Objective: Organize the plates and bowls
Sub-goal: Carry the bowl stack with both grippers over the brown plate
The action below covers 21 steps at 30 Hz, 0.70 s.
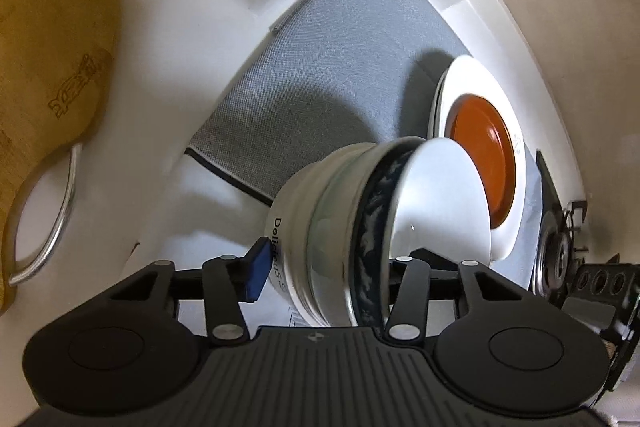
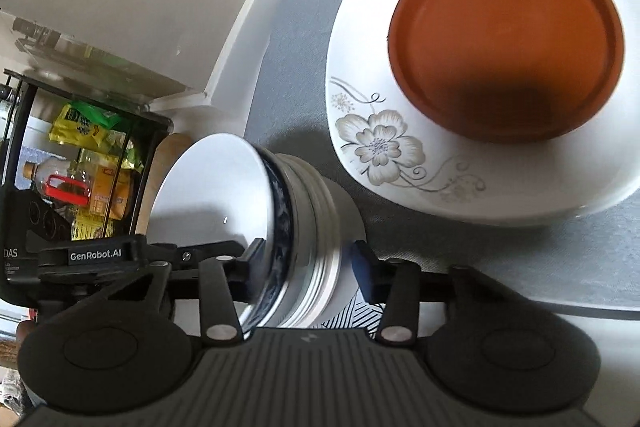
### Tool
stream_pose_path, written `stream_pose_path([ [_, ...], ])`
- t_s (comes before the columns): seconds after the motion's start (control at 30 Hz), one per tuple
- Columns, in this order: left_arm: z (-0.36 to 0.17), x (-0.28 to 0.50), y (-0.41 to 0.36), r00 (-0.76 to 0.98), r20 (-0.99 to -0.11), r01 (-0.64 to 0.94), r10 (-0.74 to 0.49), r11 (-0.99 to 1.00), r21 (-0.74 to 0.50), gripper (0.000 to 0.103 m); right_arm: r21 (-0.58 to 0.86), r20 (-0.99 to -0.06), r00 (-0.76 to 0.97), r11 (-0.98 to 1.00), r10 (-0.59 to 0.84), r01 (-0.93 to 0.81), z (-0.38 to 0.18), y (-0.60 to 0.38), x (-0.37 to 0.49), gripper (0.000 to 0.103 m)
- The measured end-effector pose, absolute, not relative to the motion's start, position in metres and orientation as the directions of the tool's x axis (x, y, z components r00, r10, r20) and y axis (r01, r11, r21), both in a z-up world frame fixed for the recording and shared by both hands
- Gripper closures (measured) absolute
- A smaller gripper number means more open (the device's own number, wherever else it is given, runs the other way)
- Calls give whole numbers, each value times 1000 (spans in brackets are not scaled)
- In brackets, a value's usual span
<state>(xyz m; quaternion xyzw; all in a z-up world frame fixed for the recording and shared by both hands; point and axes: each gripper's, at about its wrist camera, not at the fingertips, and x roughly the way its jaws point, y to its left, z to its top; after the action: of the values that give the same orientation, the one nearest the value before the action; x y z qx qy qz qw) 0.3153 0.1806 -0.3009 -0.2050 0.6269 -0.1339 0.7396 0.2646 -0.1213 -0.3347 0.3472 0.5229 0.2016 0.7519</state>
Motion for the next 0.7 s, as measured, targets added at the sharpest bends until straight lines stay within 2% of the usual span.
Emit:
stream_pose_path([
  [0.1, -298, 312, 179, 180, -881, -56, -437, 890, -453, 57, 728, -642, 389, 684, 661, 39, -328, -128, 262, 60],
  [0.2, -301, 311, 178, 188, -880, -63, -435, 889, -453, 58, 737, -638, 379, 675, 670, 47, -326, -128, 267, 59],
  [0.3, -309, 313, 178, 160, -875, -92, -456, 876, -473, 49, 771, -614, 373, 631, 696, 90, -331, -136, 268, 57],
  [0.33, -311, 313, 177, 144, -874, -97, -463, 873, -479, 45, 780, -606, 372, 616, 703, 108, -334, -139, 268, 54],
  [0.43, -314, 310, 173, 145, -874, -84, -464, 874, -479, 41, 790, -598, 369, 602, 712, 119, -335, -142, 267, 42],
  [0.47, -313, 310, 170, 147, -877, -75, -458, 879, -471, 40, 784, -605, 358, 610, 711, 115, -335, -140, 268, 33],
  [0.5, -313, 309, 169, 150, -880, -73, -451, 882, -465, 39, 779, -612, 345, 616, 711, 113, -336, -138, 269, 30],
  [0.53, -312, 309, 165, 154, -884, -72, -442, 887, -457, 39, 780, -612, 340, 615, 714, 113, -337, -137, 269, 31],
  [0.57, -311, 309, 164, 155, -888, -68, -433, 892, -447, 40, 789, -602, 334, 604, 725, 111, -337, -135, 269, 36],
  [0.63, -306, 309, 161, 149, -898, -59, -414, 903, -426, 47, 769, -623, 337, 632, 706, 97, -333, -129, 268, 42],
  [0.7, -300, 308, 160, 145, -906, -49, -398, 911, -408, 53, 745, -643, 341, 662, 686, 75, -329, -126, 265, 55],
])
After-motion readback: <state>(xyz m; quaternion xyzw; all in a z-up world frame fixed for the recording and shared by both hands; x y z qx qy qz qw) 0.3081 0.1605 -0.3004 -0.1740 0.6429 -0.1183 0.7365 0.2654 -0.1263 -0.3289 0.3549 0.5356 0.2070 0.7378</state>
